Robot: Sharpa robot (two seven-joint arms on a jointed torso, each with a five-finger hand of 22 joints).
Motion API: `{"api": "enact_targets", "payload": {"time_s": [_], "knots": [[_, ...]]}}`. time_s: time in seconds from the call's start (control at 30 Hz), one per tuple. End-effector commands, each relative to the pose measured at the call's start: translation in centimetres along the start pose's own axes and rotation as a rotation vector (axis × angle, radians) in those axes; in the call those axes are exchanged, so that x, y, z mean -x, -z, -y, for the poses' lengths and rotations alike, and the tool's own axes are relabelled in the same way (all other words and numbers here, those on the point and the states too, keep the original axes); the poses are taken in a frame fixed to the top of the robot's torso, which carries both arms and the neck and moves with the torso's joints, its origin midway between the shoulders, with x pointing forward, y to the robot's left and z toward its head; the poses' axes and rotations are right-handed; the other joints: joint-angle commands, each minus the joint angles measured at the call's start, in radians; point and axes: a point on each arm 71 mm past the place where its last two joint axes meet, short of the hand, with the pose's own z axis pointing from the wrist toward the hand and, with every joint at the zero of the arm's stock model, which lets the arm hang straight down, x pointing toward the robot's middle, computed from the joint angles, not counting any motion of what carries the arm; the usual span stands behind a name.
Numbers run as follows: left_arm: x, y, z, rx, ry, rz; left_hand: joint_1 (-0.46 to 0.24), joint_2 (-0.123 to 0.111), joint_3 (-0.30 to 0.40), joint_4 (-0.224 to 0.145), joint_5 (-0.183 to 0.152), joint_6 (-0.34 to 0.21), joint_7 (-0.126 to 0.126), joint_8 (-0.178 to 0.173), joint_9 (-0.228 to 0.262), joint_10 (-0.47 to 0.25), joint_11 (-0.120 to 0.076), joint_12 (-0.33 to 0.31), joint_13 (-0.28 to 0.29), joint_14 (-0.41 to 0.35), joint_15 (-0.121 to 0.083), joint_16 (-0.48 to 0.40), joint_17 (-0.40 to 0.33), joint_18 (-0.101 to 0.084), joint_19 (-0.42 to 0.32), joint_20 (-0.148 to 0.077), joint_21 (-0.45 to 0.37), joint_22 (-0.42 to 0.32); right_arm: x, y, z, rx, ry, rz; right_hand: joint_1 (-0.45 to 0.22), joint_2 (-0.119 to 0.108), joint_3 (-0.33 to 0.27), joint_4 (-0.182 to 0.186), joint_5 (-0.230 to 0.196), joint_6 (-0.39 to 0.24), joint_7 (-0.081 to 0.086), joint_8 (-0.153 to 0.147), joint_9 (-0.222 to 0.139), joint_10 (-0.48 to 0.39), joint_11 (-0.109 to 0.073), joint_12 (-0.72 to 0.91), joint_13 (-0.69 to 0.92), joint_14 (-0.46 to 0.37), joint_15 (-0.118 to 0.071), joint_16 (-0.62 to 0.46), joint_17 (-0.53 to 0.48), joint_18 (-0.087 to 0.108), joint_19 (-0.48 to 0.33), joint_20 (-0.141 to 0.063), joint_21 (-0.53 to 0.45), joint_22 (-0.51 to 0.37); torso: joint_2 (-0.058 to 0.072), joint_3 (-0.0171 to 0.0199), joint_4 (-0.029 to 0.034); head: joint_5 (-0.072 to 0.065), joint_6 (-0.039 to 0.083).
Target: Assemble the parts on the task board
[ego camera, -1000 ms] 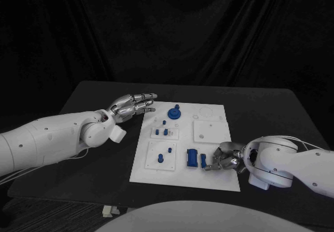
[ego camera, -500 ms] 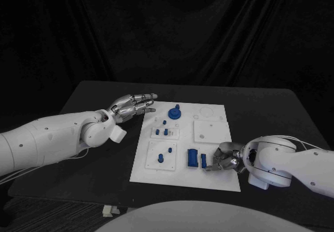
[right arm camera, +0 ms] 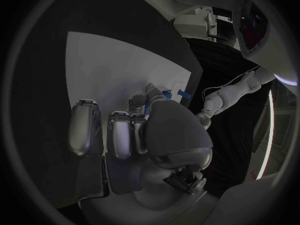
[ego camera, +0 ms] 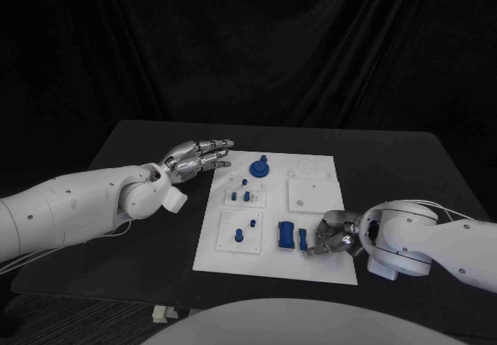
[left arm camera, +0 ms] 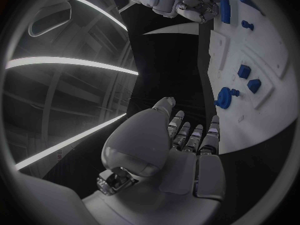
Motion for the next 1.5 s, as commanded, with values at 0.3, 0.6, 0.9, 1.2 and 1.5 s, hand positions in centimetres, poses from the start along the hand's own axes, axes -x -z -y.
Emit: {"api": "enact_targets", "payload": {"time_s": [0.3, 0.6, 0.9, 1.2, 1.5], "knots": [[0.0, 0.1, 0.1, -0.012, 0.011, -0.002, -0.004, 0.008, 0.01, -0.003, 0.007, 0.004, 0.006, 0.004, 0.0, 0.003, 0.007, 0.005, 0.001, 0.0, 0.005, 0.007, 0.001, -0.006, 0.007, 0.002, -0.005, -0.002, 0.2, 0.7, 0.6, 0.042, -0.035, 0.057, -0.018, -0.03, -0.028, 0.007, -0.071, -0.046, 0.001, -0.06, -0.032, 0.106, 0.004, 0.003, 0.263, 0.075, 0.004, -0.016, 0.127, 0.019, -0.017, 0.004, -0.031, 0.175, -0.004, 0.0008, -0.0014, 0.002, 0.0], [0.2, 0.3, 0.4, -0.06, -0.006, 0.031, -0.086, -0.024, -0.002, 0.066, -0.044, 0.032, 0.013, 0.013, 0.003, 0.015, 0.017, 0.023, 0.003, -0.001, -0.011, 0.01, 0.001, -0.003, -0.008, 0.0, -0.011, -0.024, 3.4, 3.6, 1.0, 0.154, -0.126, 0.229, -0.106, -0.01, -0.071, 0.16, -0.078, -0.065, 0.023, -0.203, -0.14, 0.006, 0.023, -0.095, 0.162, -0.052, 0.031, -0.297, -0.293, 0.094, -0.19, 0.029, -0.465, 0.025, -0.009, 0.0012, -0.0017, -0.008, 0.0], [-0.1, 0.2, 1.0, -0.163, -0.032, 0.07, -0.208, -0.013, -0.143, 0.205, -0.164, 0.082, 0.009, 0.03, 0.007, 0.026, 0.01, 0.042, 0.004, -0.033, -0.078, -0.017, -0.007, 0.032, -0.096, -0.034, -0.047, -0.111, 8.3, 5.7, 2.2, 0.401, -0.215, 0.624, -0.318, 0.119, -0.142, 0.177, 0.126, -0.008, 0.023, -0.279, -0.23, -0.1, 0.029, -0.292, -0.031, -0.09, 0.035, -0.618, -0.614, 0.12, -0.215, 0.035, -0.744, -0.121, -0.022, -0.0009, 0.0004, -0.031, 0.0], [-0.4, 0.6, 1.5, -0.303, -0.09, 0.15, -0.215, -0.07, -0.242, 0.204, -0.235, 0.087, -0.055, 0.013, 0.001, 0.037, -0.064, 0.056, 0.004, -0.053, -0.155, -0.049, -0.016, 0.097, -0.188, -0.12, -0.075, -0.24, 8.3, 5.0, 3.7, 0.648, -0.444, 0.63, -0.304, 0.195, -0.329, 0.18, -0.005, -0.304, 0.176, -0.641, -0.663, -0.741, 0.291, -1.207, -0.861, -0.564, 0.31, -1.392, -1.075, 0.091, -0.647, 0.253, -1.243, -0.645, -0.037, -0.0009, -0.0103, -0.03, 0.0], [-0.6, 0.5, 1.2, -0.32, -0.102, 0.166, -0.255, -0.094, -0.266, 0.205, -0.328, -0.113, -0.171, -0.032, -0.015, -0.005, -0.175, -0.058, -0.007, -0.058, -0.2, -0.062, -0.02, 0.096, -0.192, -0.158, -0.079, -0.259, 7.3, 3.9, 4.3, 0.729, -0.51, 0.548, -0.292, 0.227, -0.436, 0.177, -0.068, -0.534, -0.01, -0.736, -0.96, -1.154, 0.193, -1.352, -1.176, -1.327, 0.248, -1.502, -1.286, 0.122, -1.377, 0.247, -1.284, -1.216, -0.04, 0.0036, -0.0167, -0.03, 0.0]]}}
